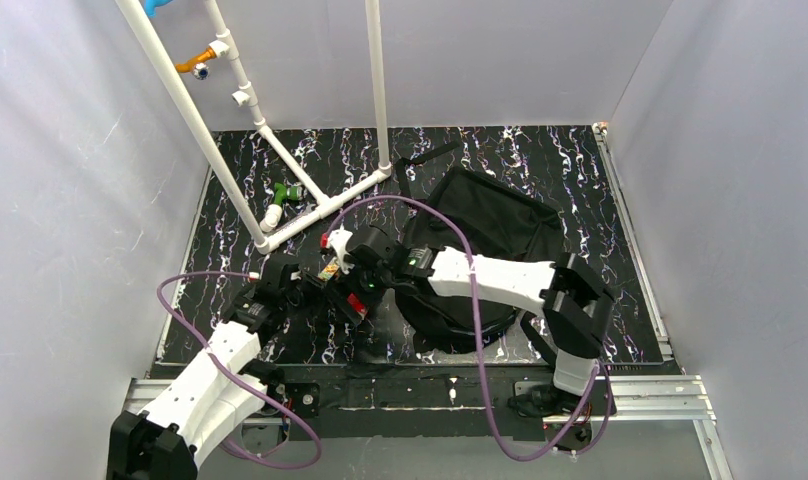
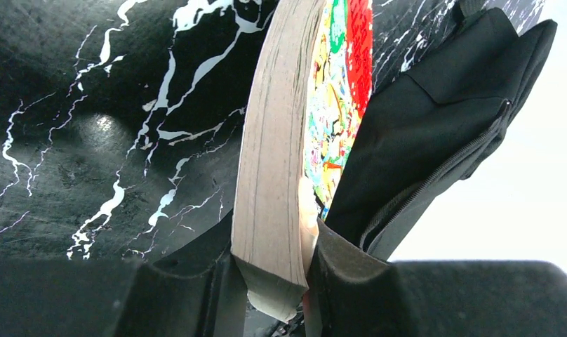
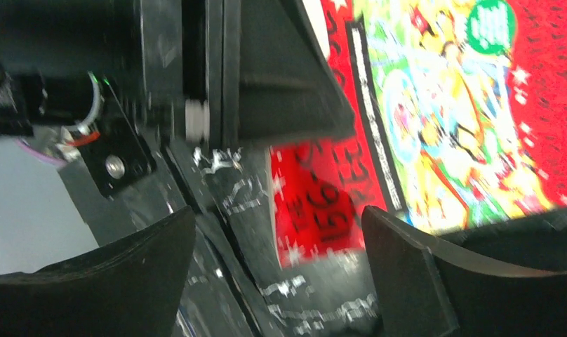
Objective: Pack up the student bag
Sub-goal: Pick up the book from the center of the board, then place the book in the student bag.
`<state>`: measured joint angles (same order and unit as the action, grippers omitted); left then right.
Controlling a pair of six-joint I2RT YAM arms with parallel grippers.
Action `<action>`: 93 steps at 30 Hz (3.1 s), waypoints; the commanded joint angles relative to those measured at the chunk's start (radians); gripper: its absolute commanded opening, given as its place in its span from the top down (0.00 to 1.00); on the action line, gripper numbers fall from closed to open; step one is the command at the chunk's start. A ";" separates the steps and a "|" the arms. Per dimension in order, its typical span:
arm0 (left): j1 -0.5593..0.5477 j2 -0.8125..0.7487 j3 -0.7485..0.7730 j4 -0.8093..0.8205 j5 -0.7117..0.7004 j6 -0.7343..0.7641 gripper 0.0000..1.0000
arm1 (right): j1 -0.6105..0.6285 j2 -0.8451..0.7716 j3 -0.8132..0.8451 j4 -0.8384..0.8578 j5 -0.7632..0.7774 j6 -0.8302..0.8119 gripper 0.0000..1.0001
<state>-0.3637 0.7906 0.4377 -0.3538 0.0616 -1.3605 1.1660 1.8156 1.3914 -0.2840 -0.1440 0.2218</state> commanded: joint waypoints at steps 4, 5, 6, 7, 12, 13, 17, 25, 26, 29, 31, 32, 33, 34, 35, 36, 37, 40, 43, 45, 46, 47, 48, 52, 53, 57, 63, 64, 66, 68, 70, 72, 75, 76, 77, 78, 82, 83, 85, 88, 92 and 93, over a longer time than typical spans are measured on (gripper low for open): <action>-0.001 -0.002 0.085 -0.041 -0.026 0.157 1.00 | 0.005 -0.279 -0.006 -0.318 0.356 -0.105 0.02; -0.001 0.002 0.091 -0.042 -0.026 0.182 1.00 | 0.004 -0.309 -0.028 -0.345 0.431 -0.099 0.01; -0.002 0.005 0.098 -0.042 -0.027 0.208 1.00 | 0.003 -0.336 -0.058 -0.364 0.498 -0.093 0.02; -0.002 0.007 0.108 -0.043 -0.028 0.234 1.00 | 0.003 -0.358 -0.091 -0.380 0.562 -0.085 0.02; -0.002 0.015 0.161 -0.056 -0.025 0.331 1.00 | 0.013 -0.359 -0.173 -0.469 0.671 -0.017 0.02; -0.001 0.016 0.173 -0.062 -0.021 0.347 1.00 | 0.022 -0.355 -0.181 -0.460 0.676 -0.008 0.01; -0.002 0.020 0.200 -0.073 -0.006 0.394 1.00 | 0.058 -0.295 -0.202 -0.442 0.837 0.022 0.02; -0.002 0.028 0.216 -0.081 0.067 0.401 1.00 | 0.059 -0.113 -0.086 -0.557 1.114 0.060 0.05; -0.001 0.024 0.212 -0.078 0.082 0.393 1.00 | 0.058 -0.130 -0.095 -0.532 1.104 0.046 0.08; -0.001 0.000 0.204 -0.066 0.119 0.377 1.00 | 0.046 -0.202 -0.132 -0.462 1.073 0.018 0.21; -0.001 -0.014 0.202 -0.053 0.144 0.365 1.00 | 0.021 -0.243 -0.153 -0.434 1.037 0.009 0.32; -0.001 -0.017 0.204 -0.045 0.158 0.359 1.00 | 0.007 -0.262 -0.160 -0.426 1.022 0.006 0.37; -0.002 -0.017 0.210 -0.038 0.170 0.358 1.00 | -0.004 -0.278 -0.166 -0.415 1.009 0.000 0.40; -0.002 -0.010 0.220 -0.036 0.180 0.360 1.00 | -0.015 -0.292 -0.174 -0.400 1.003 -0.008 0.45; -0.002 -0.002 0.232 -0.036 0.191 0.364 1.00 | -0.027 -0.301 -0.176 -0.391 0.996 -0.012 0.50; -0.001 0.008 0.244 -0.034 0.204 0.369 1.00 | -0.039 -0.305 -0.173 -0.388 0.984 -0.015 0.55; -0.001 0.019 0.255 -0.032 0.223 0.375 1.00 | -0.052 -0.307 -0.169 -0.389 0.972 -0.019 0.62; -0.001 0.044 0.281 0.019 0.306 0.378 1.00 | -0.089 -0.311 -0.154 -0.385 0.930 -0.033 0.95; -0.001 0.050 0.280 0.132 0.428 0.348 1.00 | -0.134 -0.335 -0.134 -0.369 0.828 -0.048 0.99; -0.002 0.053 0.281 0.205 0.491 0.308 1.00 | -0.172 -0.371 -0.126 -0.335 0.738 -0.053 0.99; -0.002 0.054 0.286 0.220 0.515 0.293 1.00 | -0.193 -0.388 -0.120 -0.321 0.695 -0.052 0.99; -0.002 0.053 0.296 0.222 0.532 0.280 1.00 | -0.213 -0.403 -0.111 -0.311 0.658 -0.048 0.99; -0.001 0.049 0.308 0.219 0.543 0.274 1.00 | -0.233 -0.416 -0.101 -0.302 0.622 -0.047 0.99; -0.004 0.015 0.375 0.150 0.519 0.289 1.00 | -0.286 -0.442 -0.062 -0.288 0.539 -0.037 0.99; -0.003 0.019 0.384 0.148 0.525 0.284 1.00 | -0.298 -0.444 -0.057 -0.277 0.516 -0.033 0.99; -0.041 0.108 0.407 0.151 0.586 0.268 1.00 | -0.351 -0.425 0.003 -0.256 0.428 0.004 0.99; -0.144 0.168 0.385 0.148 0.523 0.249 1.00 | -0.378 -0.397 0.063 -0.226 0.392 0.013 0.99; -0.151 0.156 0.379 0.138 0.494 0.244 1.00 | -0.381 -0.394 0.071 -0.228 0.397 0.013 0.99; -0.161 0.113 0.364 0.099 0.414 0.238 1.00 | -0.388 -0.396 0.078 -0.227 0.397 0.010 0.99; -0.162 0.074 0.334 0.078 0.366 0.230 1.00 | -0.393 -0.404 0.075 -0.217 0.384 0.005 0.99; -0.162 0.069 0.307 0.080 0.353 0.215 1.00 | -0.394 -0.416 0.060 -0.197 0.359 0.000 0.99; -0.162 0.110 0.300 0.090 0.384 0.202 1.00 | -0.394 -0.422 0.047 -0.189 0.345 -0.001 0.99; -0.165 0.202 0.293 0.158 0.439 0.179 1.00 | -0.394 -0.427 0.041 -0.188 0.322 -0.002 0.99; -0.165 0.241 0.283 0.255 0.463 0.157 1.00 | -0.395 -0.428 0.038 -0.185 0.308 -0.002 0.99; -0.167 0.270 0.274 0.352 0.483 0.127 1.00 | -0.394 -0.430 0.034 -0.183 0.293 -0.002 0.99; -0.174 0.297 0.277 0.415 0.502 0.099 1.00 | -0.394 -0.433 0.028 -0.180 0.278 -0.002 0.99; -0.205 0.457 0.402 0.421 0.510 0.135 1.00 | -0.394 -0.449 -0.007 -0.157 0.244 0.014 0.99; -0.212 0.493 0.424 0.423 0.504 0.131 1.00 | -0.395 -0.449 -0.014 -0.154 0.234 0.019 0.99; -0.233 0.554 0.465 0.436 0.461 0.134 1.00 | -0.394 -0.448 -0.023 -0.149 0.211 0.027 0.99; -0.267 0.658 0.509 0.533 0.427 0.118 1.00 | -0.394 -0.445 -0.035 -0.145 0.191 0.030 0.99; -0.299 0.846 0.586 0.681 0.438 0.096 1.00 | -0.394 -0.454 -0.050 -0.138 0.184 0.038 0.99; -0.307 0.881 0.603 0.691 0.416 0.109 1.00 | -0.394 -0.458 -0.053 -0.139 0.183 0.039 0.99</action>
<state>-0.6403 1.5703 0.9504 0.1345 0.4786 -1.2343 0.7723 1.4132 1.3399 -0.5144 0.0780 0.2413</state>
